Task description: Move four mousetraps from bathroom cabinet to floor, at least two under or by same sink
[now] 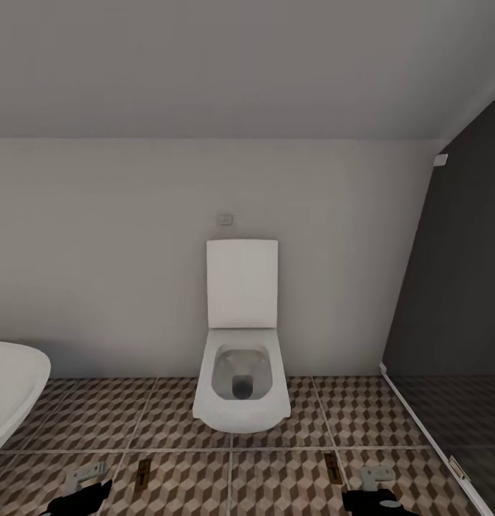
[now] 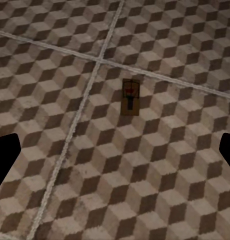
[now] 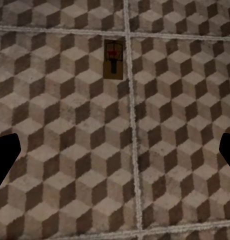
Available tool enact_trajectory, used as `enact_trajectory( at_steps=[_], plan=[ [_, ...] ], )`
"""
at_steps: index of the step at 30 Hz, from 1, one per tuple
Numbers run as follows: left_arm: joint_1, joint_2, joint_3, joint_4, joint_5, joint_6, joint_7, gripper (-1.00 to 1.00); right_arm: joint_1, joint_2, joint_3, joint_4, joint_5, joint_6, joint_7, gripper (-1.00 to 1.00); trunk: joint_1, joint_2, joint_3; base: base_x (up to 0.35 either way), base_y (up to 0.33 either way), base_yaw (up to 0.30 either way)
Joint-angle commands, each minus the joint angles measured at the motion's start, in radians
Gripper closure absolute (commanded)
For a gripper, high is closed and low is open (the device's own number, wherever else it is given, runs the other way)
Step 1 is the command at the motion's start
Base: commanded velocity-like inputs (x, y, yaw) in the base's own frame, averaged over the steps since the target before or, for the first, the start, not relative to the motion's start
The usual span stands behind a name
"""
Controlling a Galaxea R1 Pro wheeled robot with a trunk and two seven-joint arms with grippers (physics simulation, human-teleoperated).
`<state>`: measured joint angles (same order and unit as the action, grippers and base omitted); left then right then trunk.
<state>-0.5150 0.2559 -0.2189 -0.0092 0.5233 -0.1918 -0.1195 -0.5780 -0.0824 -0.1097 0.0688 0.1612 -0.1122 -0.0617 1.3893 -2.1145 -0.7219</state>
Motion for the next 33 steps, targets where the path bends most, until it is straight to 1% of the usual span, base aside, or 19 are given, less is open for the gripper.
enact_trajectory(
  at_steps=[1,22,33],
  plan=[
    [-0.001,0.000,-0.008,0.002,0.011,-0.003,-0.005,-1.00,-0.002,0.000,-0.008,0.005,0.011,-0.007,-0.004,-1.00,0.000,-0.001,-0.001,0.000,0.000,0.000],
    [-0.001,-0.007,-0.008,0.004,0.013,-0.001,-0.009,-1.00,-0.002,0.000,-0.008,0.005,0.011,-0.007,-0.004,-1.00,0.000,-0.001,-0.001,0.000,0.000,0.000],
    [-0.001,-0.004,-0.007,0.004,0.012,-0.001,-0.009,-1.00,-0.002,0.000,-0.008,0.005,0.011,-0.007,-0.004,-1.00,0.000,-0.001,-0.001,0.000,0.000,0.000]
  ],
)
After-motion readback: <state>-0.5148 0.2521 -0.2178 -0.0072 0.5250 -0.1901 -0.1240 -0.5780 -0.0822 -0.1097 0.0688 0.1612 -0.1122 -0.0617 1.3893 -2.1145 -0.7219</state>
